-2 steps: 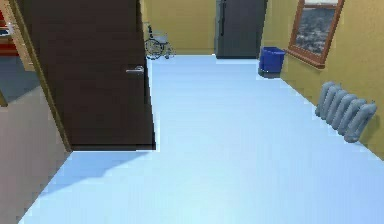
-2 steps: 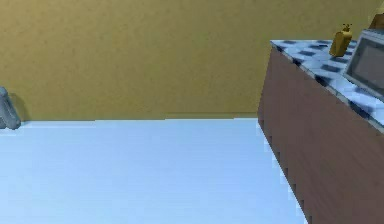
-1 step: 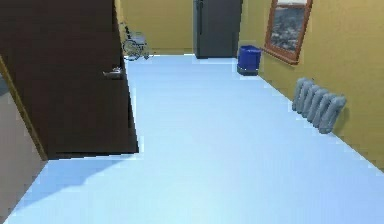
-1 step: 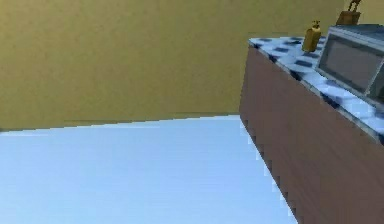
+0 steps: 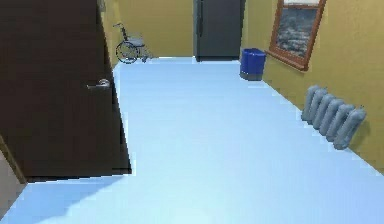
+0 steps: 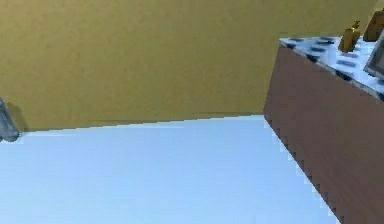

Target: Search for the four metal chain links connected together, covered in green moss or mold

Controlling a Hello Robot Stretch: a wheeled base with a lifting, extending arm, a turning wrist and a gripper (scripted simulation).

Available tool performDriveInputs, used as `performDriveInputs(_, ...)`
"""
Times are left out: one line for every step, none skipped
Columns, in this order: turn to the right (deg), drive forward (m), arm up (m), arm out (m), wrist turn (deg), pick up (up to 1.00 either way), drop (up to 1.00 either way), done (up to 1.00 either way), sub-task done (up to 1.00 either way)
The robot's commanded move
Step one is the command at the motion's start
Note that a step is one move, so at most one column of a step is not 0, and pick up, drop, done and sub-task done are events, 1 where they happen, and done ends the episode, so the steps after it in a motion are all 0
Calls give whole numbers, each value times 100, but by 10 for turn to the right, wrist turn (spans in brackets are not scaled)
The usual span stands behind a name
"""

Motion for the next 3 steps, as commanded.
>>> performDriveInputs(-450, 0, 0, 0, 0, 0, 0, 0, 0)
performDriveInputs(-150, 0, 0, 0, 0, 0, 0, 0, 0)
performDriveInputs(0, 100, 0, 0, 0, 0, 0, 0, 0)
